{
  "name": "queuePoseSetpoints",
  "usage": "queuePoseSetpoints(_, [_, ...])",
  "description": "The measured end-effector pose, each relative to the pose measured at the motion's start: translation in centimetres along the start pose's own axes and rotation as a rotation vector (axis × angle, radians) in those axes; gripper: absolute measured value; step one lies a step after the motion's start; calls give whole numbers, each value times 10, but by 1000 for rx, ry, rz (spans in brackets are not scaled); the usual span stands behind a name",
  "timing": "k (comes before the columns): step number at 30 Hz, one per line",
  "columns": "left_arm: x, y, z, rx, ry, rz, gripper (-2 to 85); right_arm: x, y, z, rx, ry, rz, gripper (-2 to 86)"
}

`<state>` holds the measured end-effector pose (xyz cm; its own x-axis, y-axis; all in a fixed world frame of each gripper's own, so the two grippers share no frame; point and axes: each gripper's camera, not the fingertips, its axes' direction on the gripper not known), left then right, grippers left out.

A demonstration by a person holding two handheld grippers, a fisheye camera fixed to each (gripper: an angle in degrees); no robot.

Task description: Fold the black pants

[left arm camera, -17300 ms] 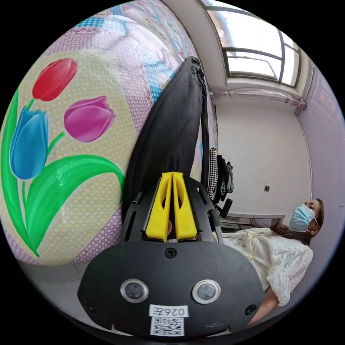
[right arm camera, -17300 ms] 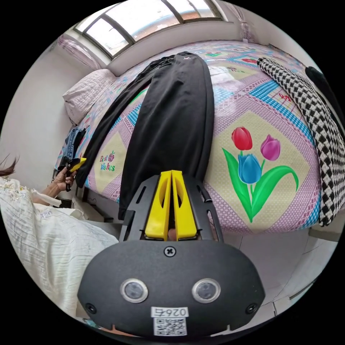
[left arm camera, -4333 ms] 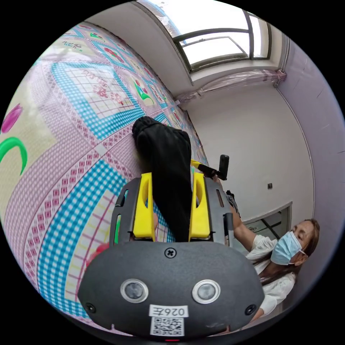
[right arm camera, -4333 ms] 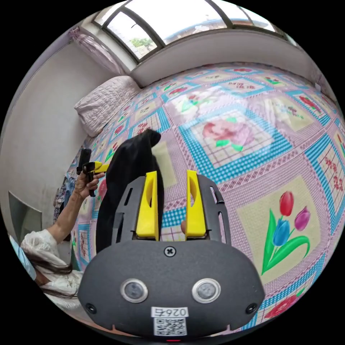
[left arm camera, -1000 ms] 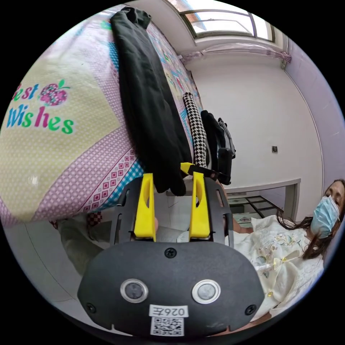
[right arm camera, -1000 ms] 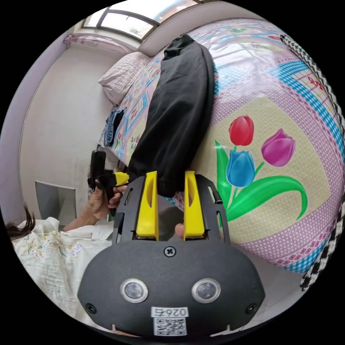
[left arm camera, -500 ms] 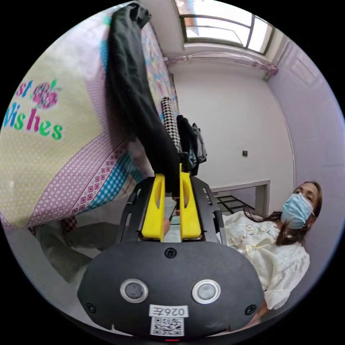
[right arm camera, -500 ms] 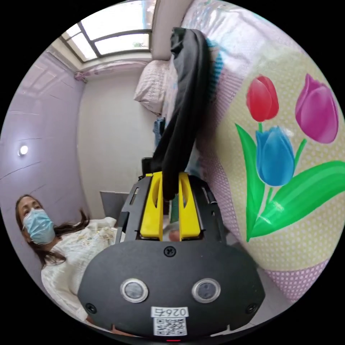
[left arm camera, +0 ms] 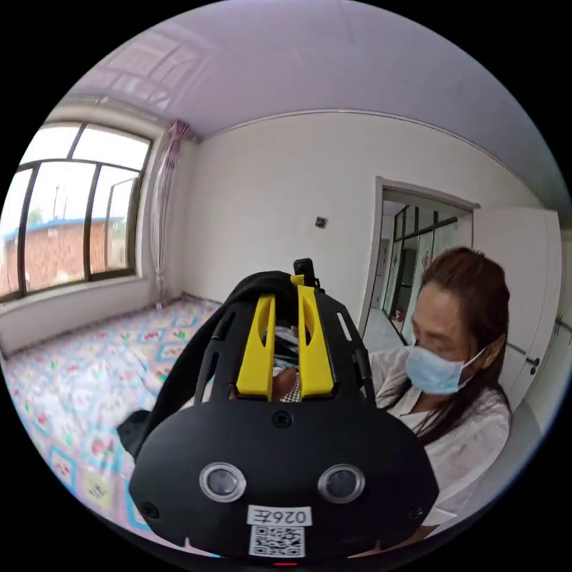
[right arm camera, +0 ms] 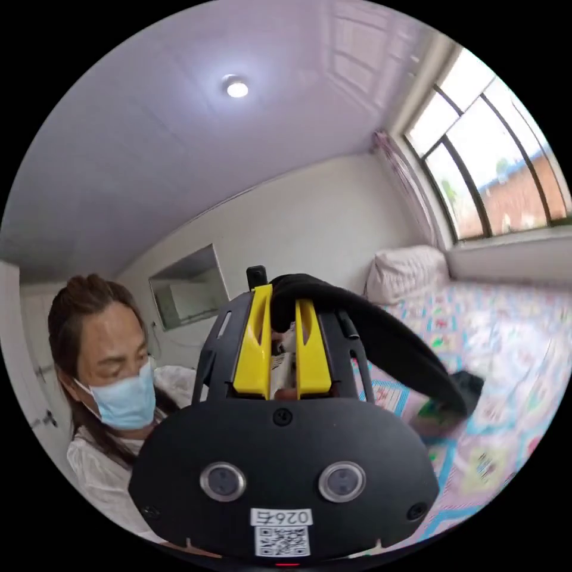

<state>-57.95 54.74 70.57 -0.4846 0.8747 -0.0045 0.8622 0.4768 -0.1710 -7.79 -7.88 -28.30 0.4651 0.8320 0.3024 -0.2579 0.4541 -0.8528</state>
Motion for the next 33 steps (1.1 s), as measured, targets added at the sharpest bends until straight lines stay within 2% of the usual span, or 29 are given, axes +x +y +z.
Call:
queuePoseSetpoints(2, [61,-59,-32,61,-45,128,63,-76,-53,-5,27,69,-161,21])
queuePoseSetpoints(6, [128,-132,-72,122,-136,218,62,-222,-142,0,94,266,-415,20])
queuePoseSetpoints(9, [157,-176,-95,137,-204,251,62,-284,-188,8,132,371,-486,20])
queuePoseSetpoints(12, [154,-204,-111,160,-210,238,62,-310,-220,21,161,448,-494,20])
queuePoseSetpoints(16, [100,-213,-122,180,-175,183,61,-298,-245,44,151,531,-465,20])
queuePoseSetpoints(19, [11,-198,-120,197,-157,88,61,-235,-259,73,105,587,-382,19])
queuePoseSetpoints(21, [-70,-183,-112,189,-121,-22,60,-145,-265,103,52,655,-277,20])
queuePoseSetpoints(23, [-200,-156,-97,224,-2,-207,57,-53,-266,126,23,694,-165,20])
queuePoseSetpoints(25, [-285,-133,-94,332,163,-364,55,40,-271,139,13,644,-31,17])
queuePoseSetpoints(26, [-310,-133,-99,415,231,-378,55,80,-274,134,136,516,73,17])
queuePoseSetpoints(27, [-313,-142,-104,432,239,-351,55,93,-286,139,220,431,75,16])
queuePoseSetpoints(28, [-304,-172,-124,444,198,-262,56,87,-298,148,224,452,31,16])
queuePoseSetpoints(30, [-265,-229,-168,413,103,-45,57,17,-355,195,165,588,-309,16])
queuePoseSetpoints(32, [-200,-275,-216,364,-87,212,58,-34,-383,220,163,565,-497,17])
queuePoseSetpoints(33, [-188,-281,-224,360,-113,246,59,-58,-392,234,153,543,-574,17])
